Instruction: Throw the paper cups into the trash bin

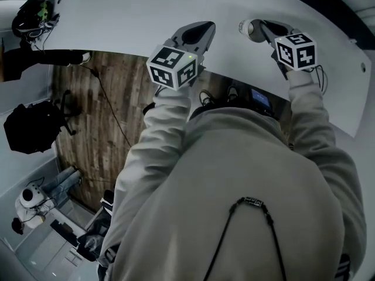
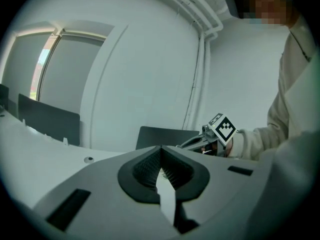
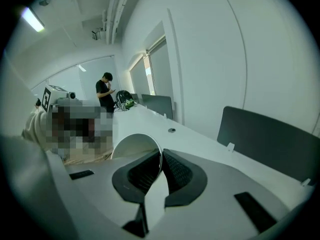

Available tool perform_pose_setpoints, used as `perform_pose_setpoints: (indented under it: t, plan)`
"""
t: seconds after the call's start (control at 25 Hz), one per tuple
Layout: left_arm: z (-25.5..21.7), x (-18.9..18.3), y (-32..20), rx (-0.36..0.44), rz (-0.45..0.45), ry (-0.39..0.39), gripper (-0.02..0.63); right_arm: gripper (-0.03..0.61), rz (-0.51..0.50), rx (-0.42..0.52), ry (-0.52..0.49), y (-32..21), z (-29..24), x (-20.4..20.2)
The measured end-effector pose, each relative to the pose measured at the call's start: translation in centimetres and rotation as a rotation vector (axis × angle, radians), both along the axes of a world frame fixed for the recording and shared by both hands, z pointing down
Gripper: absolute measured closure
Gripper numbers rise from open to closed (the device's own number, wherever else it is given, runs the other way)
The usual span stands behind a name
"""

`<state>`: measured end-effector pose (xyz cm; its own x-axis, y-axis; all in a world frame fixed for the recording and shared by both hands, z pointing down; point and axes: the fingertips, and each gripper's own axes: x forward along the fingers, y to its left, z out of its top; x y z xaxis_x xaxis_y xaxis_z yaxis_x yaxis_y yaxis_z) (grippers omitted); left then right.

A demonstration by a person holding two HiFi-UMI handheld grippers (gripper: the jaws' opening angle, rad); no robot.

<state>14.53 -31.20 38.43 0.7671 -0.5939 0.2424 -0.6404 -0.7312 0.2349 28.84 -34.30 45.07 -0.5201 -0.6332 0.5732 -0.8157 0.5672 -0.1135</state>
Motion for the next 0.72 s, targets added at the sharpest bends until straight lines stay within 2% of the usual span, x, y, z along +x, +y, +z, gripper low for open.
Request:
perform_pose_setpoints:
  t: [0.24,0.44,0.72]
  plan:
    - [-4.5,-0.2,-0.9,0.081,-0.011,0.018,0.612,0.538,0.003,0.100,0.000,-0.7,-5.7,0.5]
    - [-6.9,2.2,-1.3,0.157,0.008,-0.009,0.612,0.538,-0.004,0.175,0.020,-1.1,-8.3,2.1]
    - [-6.5,3.3,-1.7,0.150,0.015,-0.014,0.612,0.538,-0.005,0.175,0.032,-1.4,-8.7,3.1]
